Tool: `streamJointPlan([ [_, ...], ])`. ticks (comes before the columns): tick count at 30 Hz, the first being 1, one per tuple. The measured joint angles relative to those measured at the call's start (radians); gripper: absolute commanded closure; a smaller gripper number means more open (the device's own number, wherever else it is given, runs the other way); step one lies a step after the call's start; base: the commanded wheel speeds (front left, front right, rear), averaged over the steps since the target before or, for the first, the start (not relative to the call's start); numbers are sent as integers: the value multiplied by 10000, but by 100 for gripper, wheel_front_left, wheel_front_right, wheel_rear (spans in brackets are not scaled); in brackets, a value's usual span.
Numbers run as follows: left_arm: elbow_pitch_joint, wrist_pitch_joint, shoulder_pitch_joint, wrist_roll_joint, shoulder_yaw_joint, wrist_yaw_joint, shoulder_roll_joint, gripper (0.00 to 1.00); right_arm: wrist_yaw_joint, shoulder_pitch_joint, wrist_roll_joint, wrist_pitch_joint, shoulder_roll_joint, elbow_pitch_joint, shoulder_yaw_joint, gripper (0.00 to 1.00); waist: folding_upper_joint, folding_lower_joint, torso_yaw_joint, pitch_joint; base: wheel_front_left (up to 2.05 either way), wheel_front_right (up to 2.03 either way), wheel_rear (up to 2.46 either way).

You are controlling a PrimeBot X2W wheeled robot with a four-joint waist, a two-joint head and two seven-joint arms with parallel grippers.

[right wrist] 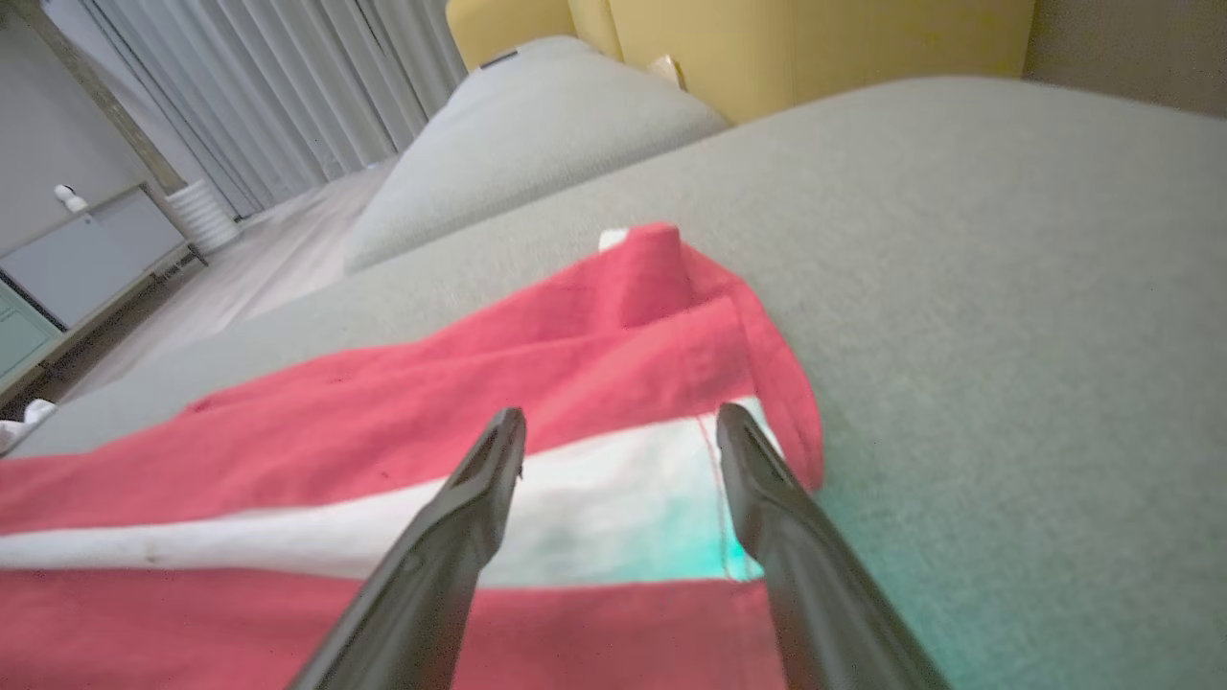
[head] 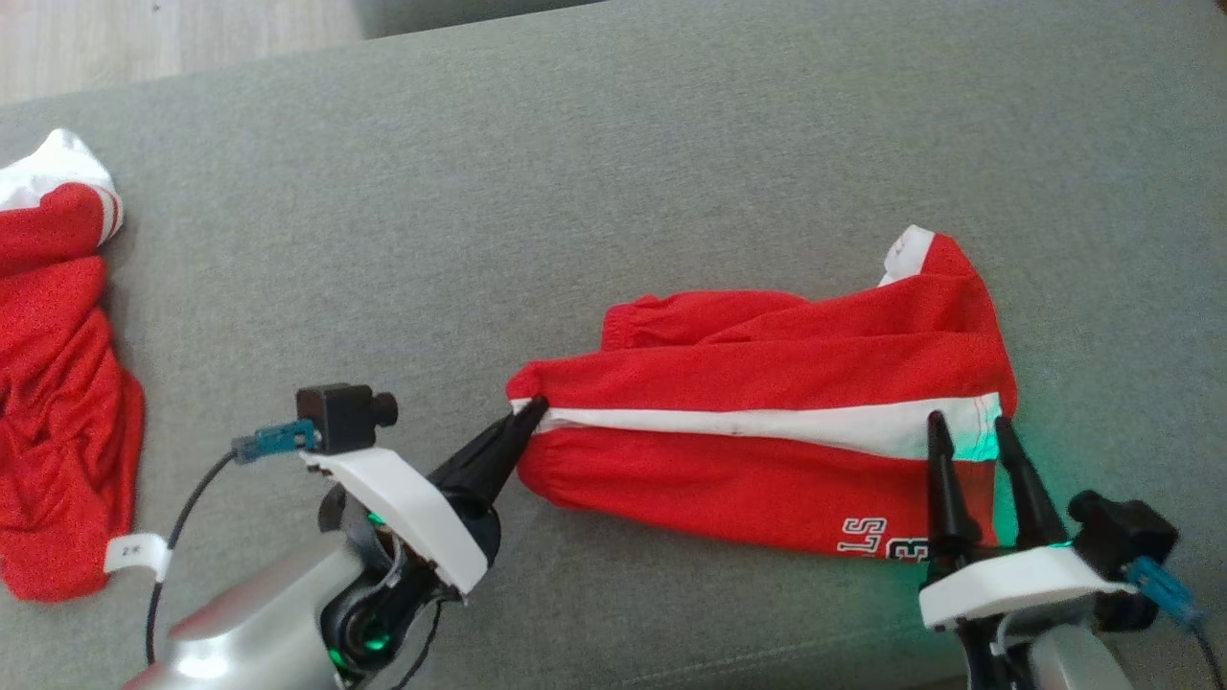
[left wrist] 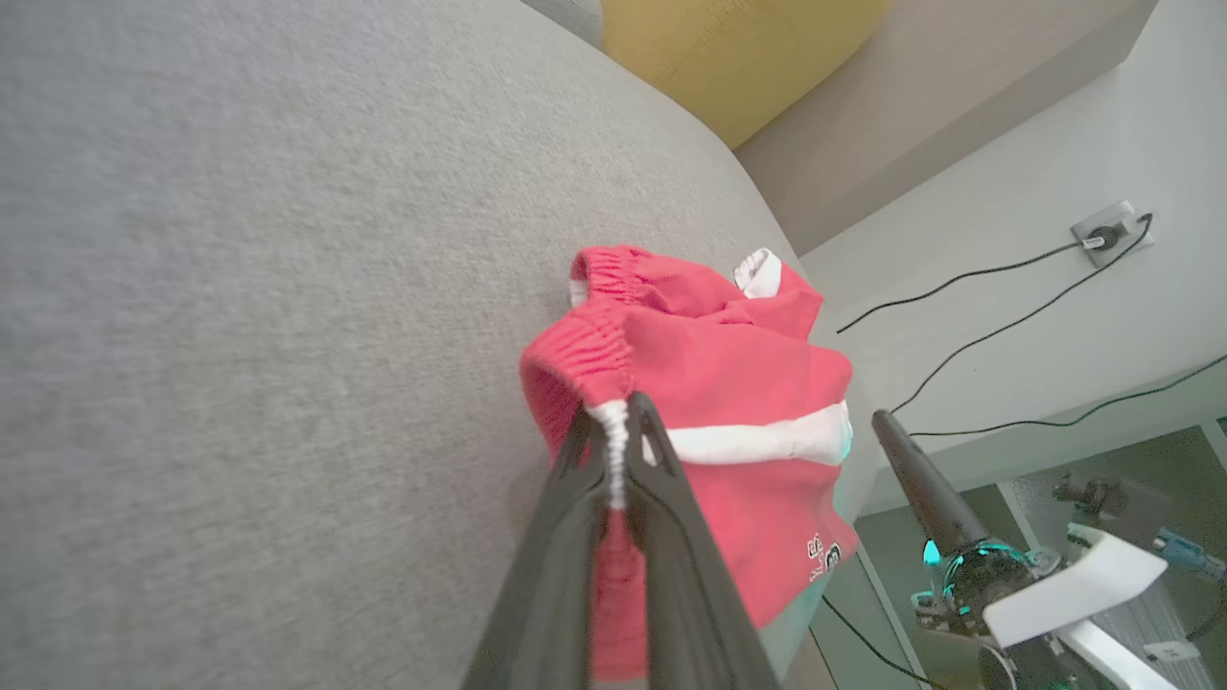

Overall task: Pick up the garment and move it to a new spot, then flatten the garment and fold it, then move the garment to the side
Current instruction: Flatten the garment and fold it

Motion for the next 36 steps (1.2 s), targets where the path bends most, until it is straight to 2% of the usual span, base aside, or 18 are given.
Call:
streamJointPlan([
  [1,-2,0,0,81,180,0,63,100,0,-201,163,2,2,828,-52,0,0,0,89,30,0,0,0],
  [4,0,0,0,230,203,0,102,100,0,-598,337,2,6,1557,-56,0,0,0,222,77,0,0,0],
  [19,157,0,-1,608,479,-2,75,100,0,-992,514,2,4,2399,-263,0,0,0,359,119,0,0,0],
  [21,159,0,-1,625,489,-2,73,100,0,-992,550,2,4,2370,-182,8,0,0,357,111,0,0,0],
  [23,163,0,-1,625,502,-2,73,100,0,-987,529,2,4,2257,-90,21,0,0,343,97,0,0,0],
  [26,176,0,-1,627,506,-2,73,100,0,-975,334,2,4,2098,-40,21,0,0,327,71,0,0,0],
  [29,201,0,0,708,508,-2,69,100,0,-918,328,2,4,2079,17,33,0,0,326,40,0,0,0],
  [30,207,0,0,709,508,-2,69,100,0,-912,326,2,4,2079,21,48,0,0,328,31,0,0,0],
  [32,215,0,0,709,506,-2,65,100,0,-913,324,2,4,2063,23,67,0,0,333,12,0,0,0],
  [33,219,0,0,715,510,-2,65,100,0,-912,320,2,4,2021,25,98,0,0,333,-1,0,0,0],
  [36,217,0,5,905,644,-2,63,100,0,-883,86,2,8,1662,-96,100,0,0,328,-43,0,0,0],
])
